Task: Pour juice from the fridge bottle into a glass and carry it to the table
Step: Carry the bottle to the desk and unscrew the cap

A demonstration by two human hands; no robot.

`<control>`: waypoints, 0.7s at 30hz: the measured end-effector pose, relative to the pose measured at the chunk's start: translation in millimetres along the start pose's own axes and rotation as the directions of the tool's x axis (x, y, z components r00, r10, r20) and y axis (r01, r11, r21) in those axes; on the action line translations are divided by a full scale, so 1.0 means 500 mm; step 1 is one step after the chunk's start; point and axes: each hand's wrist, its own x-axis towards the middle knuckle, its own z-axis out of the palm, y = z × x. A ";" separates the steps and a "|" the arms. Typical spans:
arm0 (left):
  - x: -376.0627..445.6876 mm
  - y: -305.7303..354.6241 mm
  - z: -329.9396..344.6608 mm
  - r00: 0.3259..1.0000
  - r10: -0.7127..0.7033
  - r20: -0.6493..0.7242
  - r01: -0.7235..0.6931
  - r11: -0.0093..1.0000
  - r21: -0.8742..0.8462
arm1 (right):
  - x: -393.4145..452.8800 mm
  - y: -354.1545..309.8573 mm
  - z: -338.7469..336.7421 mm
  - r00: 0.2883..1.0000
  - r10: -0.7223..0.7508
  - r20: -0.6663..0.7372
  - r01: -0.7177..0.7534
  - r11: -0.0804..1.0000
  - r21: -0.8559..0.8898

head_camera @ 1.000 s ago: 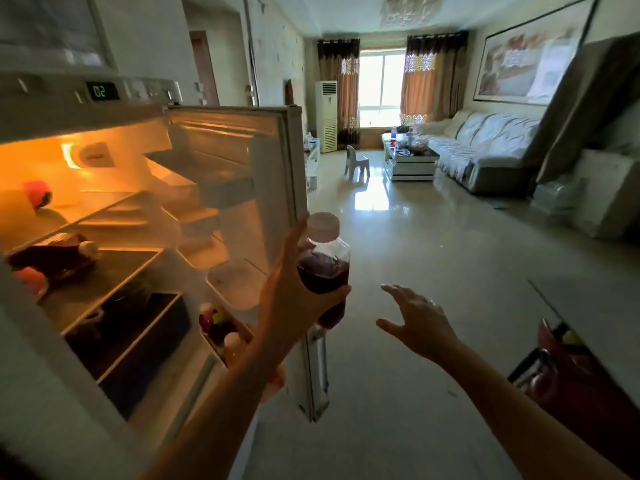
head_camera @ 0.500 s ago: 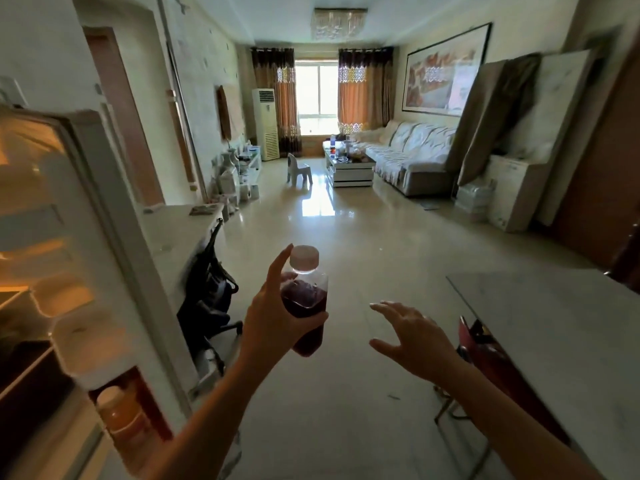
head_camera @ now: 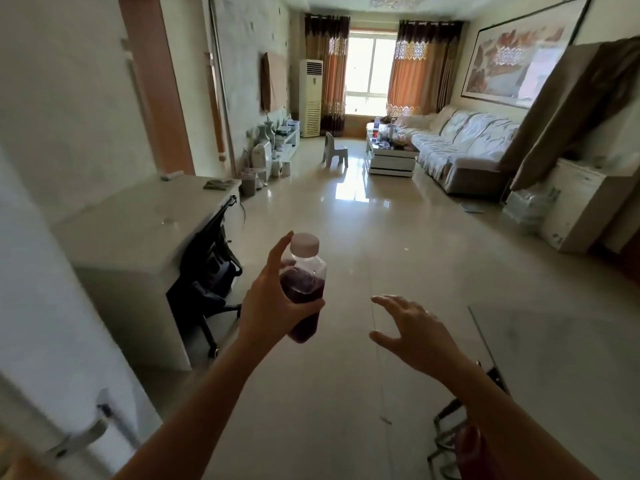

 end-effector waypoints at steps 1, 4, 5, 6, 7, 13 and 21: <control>0.022 -0.013 0.016 1.000 -0.009 -0.005 0.009 1.000 0.002 | 0.030 0.014 0.002 1.000 -0.008 0.004 0.008 1.000 0.002; 0.096 -0.061 0.067 0.999 -0.031 -0.005 0.031 0.999 -0.008 | 0.128 0.056 0.007 0.999 -0.034 0.001 0.034 0.999 -0.003; 0.122 -0.079 0.085 0.999 -0.039 0.000 0.039 0.999 -0.014 | 0.163 0.070 0.009 0.999 -0.039 -0.002 0.039 0.999 -0.006; 0.150 -0.096 0.102 0.999 -0.050 0.003 0.050 0.999 -0.020 | 0.198 0.085 0.010 0.999 -0.039 -0.004 0.039 0.999 -0.008; 0.179 -0.114 0.119 0.998 -0.065 0.002 0.065 0.998 -0.026 | 0.234 0.099 0.011 0.999 -0.036 -0.003 0.036 0.999 -0.008; 0.344 -0.221 0.207 0.991 -0.128 -0.026 0.129 0.992 0.013 | 0.441 0.171 0.020 1.000 -0.022 0.007 0.022 1.000 -0.002; 0.535 -0.367 0.244 0.971 -0.219 -0.099 0.226 0.973 0.057 | 0.728 0.208 0.065 0.994 -0.101 0.048 0.099 0.994 0.044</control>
